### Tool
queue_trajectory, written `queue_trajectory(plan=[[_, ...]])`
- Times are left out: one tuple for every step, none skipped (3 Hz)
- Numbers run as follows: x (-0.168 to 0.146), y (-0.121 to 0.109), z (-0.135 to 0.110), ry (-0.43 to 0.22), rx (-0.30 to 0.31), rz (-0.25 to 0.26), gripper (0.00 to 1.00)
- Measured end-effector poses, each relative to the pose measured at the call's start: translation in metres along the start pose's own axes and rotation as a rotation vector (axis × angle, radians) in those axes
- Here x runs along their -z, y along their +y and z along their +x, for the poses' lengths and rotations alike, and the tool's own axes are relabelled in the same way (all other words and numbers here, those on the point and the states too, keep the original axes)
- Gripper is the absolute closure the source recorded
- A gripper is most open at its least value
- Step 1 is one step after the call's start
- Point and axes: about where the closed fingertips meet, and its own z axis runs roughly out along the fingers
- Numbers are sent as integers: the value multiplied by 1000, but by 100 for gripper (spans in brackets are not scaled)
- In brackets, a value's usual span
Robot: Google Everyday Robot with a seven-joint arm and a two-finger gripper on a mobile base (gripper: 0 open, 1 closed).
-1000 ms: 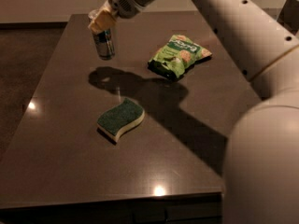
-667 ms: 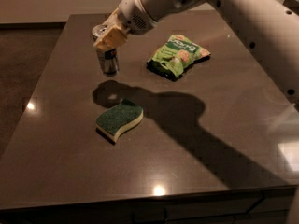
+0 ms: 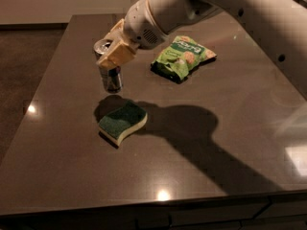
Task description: Move redbull can near sponge
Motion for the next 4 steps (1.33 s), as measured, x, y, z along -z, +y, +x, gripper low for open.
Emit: queue_trajectory(plan=[[-8,21,-2,-2,20,-60,100],[-16,35,-4,0,40,-103,100],[-24,45,-4,7,54,-132,100],[-33,54,-2,25,65,-163,78]])
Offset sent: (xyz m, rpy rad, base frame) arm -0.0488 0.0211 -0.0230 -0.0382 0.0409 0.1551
